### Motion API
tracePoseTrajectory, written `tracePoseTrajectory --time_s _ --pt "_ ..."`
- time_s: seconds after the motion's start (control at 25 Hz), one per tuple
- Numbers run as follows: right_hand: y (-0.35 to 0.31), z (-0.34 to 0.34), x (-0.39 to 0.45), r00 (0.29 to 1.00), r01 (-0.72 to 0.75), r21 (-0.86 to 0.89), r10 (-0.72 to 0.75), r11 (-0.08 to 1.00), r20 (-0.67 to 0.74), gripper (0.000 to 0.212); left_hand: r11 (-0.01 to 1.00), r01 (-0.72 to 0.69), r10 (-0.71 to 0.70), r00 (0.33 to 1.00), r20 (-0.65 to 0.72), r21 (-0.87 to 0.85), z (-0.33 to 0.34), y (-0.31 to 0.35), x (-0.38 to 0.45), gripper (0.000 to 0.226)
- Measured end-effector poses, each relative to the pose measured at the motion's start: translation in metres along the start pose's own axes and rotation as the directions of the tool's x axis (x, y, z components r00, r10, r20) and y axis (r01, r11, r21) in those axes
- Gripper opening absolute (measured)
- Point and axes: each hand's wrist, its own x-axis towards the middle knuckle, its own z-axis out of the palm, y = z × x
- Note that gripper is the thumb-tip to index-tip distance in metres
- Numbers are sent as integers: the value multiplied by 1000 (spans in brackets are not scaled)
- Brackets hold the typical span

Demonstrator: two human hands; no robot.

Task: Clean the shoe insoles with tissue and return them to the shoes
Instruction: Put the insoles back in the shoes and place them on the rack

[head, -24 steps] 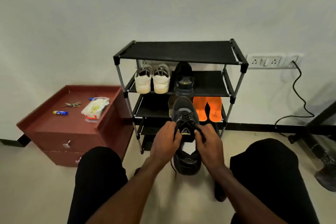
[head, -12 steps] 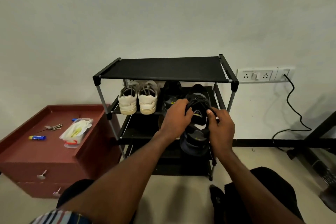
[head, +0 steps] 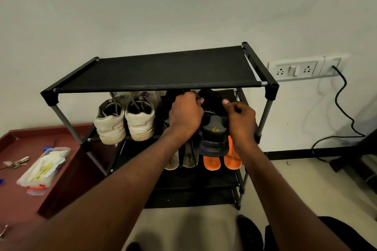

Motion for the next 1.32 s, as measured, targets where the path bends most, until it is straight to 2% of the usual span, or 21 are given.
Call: tracePoseTrajectory --time_s 0.08,0.2,0.36,0.44,0.52,0.6,0.84,1.0,1.12,1.2,1.32 --pt "-2 0 2 998 -58 68 56 996 40 28 999 38 -38 999 12 -3 -1 -1 2 21" --pt "-12 -5 1 986 -141 105 131 984 100 24 989 105 -103 994 29 -101 -6 -4 5 16" --pt "-24 -16 5 953 -282 119 263 952 154 14 984 163 -161 986 38 -65 -15 4 3 20" --pt "-25 -16 9 936 -352 266 335 897 108 13 978 200 -198 980 28 -53 -17 10 -1 25" --pt "-26 -12 8 904 -410 442 419 798 81 16 968 246 -246 969 -7 -50 -16 13 -1 27" --pt "-22 -10 10 888 -431 482 455 763 73 18 957 288 -290 957 -35 -37 -15 20 -3 28" --pt "-19 -11 26 918 -396 268 387 878 87 24 975 221 -221 975 5 26 -10 20 -3 34" --pt "-18 1 29 953 -274 55 264 960 147 14 972 230 -233 956 176 41 -12 27 7 21" --pt "-15 11 30 965 -147 -146 174 978 194 25 966 257 -243 942 232 -32 -12 24 11 20" --pt "-14 11 32 968 -116 -173 151 978 203 31 947 296 -260 934 246 -121 -11 17 16 21" --pt "-12 10 34 967 -119 -150 149 981 205 21 940 296 -242 929 280 -171 -9 11 19 23"
